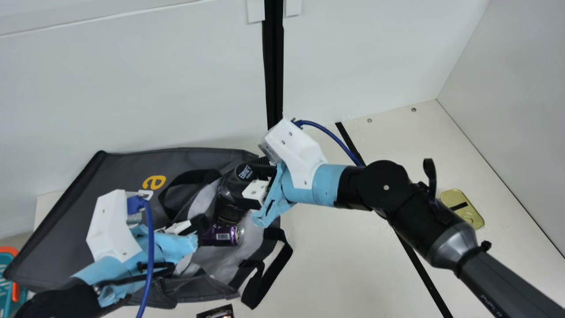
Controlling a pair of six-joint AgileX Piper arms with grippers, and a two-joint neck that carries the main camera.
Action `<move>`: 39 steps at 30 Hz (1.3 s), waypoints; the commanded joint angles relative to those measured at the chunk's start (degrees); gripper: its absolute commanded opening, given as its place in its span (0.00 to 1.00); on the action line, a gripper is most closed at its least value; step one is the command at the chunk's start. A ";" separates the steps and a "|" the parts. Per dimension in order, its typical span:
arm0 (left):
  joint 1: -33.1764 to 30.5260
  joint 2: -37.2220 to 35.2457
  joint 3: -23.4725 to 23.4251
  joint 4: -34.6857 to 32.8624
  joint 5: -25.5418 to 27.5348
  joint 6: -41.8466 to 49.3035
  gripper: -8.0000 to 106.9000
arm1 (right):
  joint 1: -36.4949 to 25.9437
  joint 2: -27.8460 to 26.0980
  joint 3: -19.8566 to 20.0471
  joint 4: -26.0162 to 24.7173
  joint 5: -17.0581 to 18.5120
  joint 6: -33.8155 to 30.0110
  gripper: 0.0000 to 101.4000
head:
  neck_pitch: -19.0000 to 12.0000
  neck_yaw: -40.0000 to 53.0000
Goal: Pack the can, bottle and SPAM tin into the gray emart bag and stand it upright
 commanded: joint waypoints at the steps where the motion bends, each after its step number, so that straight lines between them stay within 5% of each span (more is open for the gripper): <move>1: 0.00 0.00 0.00 0.00 0.00 0.00 0.00 | 0.43 0.18 0.16 0.41 0.09 -0.05 0.00 | -1.30 -0.14; 36: 0.00 0.00 0.00 0.00 0.00 0.00 0.00 | 4.84 5.62 1.30 3.55 -0.59 2.25 0.00 | -1.30 -0.14; 39: 0.00 0.00 0.00 0.00 0.00 0.00 0.00 | 5.13 5.99 1.18 3.02 -0.70 3.03 0.10 | -1.30 -0.14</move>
